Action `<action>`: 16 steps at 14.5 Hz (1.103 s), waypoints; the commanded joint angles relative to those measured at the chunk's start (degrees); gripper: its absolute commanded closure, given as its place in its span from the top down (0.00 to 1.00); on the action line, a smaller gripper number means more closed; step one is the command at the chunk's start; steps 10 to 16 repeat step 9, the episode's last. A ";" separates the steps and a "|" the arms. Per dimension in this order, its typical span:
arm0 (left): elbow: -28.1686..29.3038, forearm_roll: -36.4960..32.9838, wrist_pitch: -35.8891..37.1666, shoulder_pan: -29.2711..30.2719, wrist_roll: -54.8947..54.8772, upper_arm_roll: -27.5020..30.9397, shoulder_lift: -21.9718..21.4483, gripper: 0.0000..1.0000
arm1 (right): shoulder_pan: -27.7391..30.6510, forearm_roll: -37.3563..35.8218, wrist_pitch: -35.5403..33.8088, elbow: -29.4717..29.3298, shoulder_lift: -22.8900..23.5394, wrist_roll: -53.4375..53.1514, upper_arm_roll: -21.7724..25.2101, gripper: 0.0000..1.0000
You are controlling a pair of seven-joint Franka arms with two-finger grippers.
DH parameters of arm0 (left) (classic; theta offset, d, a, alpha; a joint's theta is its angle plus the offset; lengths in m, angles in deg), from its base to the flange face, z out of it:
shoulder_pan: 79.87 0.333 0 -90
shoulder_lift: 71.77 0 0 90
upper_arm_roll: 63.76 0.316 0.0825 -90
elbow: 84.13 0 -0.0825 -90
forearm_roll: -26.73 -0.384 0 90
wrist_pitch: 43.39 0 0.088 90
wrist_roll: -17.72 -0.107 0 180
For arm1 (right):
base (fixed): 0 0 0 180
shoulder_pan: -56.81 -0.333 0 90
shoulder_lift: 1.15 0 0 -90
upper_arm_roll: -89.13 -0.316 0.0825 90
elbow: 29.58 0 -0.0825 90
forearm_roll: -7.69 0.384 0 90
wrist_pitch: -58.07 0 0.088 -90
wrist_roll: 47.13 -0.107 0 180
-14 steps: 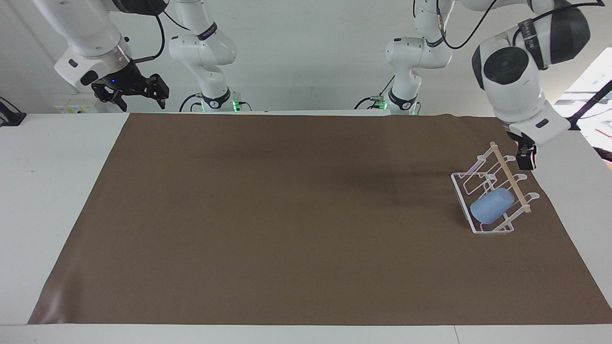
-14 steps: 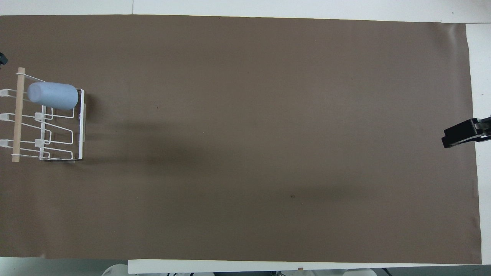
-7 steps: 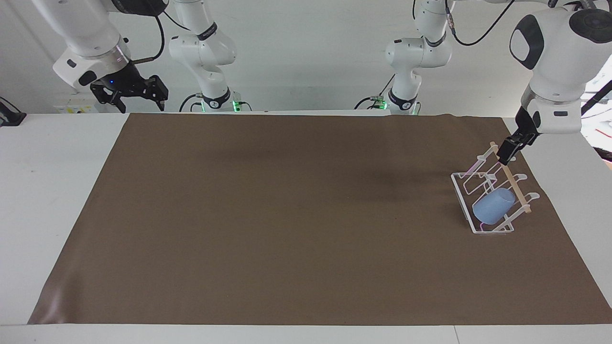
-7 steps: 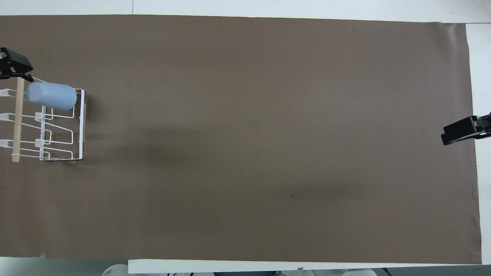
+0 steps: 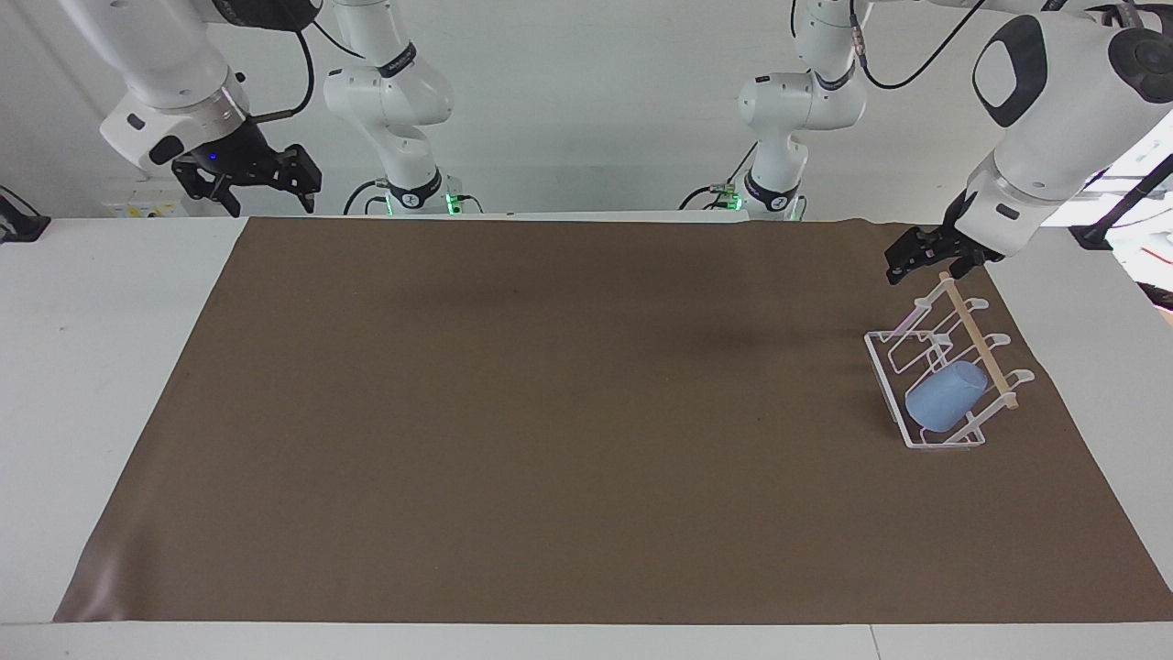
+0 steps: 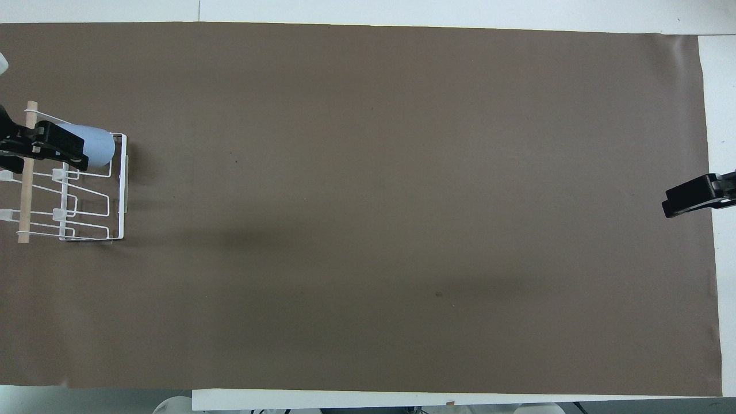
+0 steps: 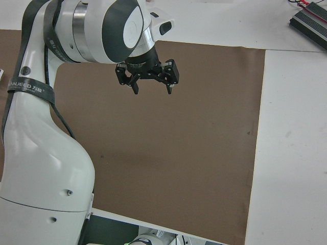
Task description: Hang cup on cup holder
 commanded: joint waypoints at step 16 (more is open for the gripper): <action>0.02 -0.85 -1.56 0.08 3.83 0.12 -3.71 1.00 | 0.39 0.91 0.47 1.10 -0.98 0.97 -0.02 1.00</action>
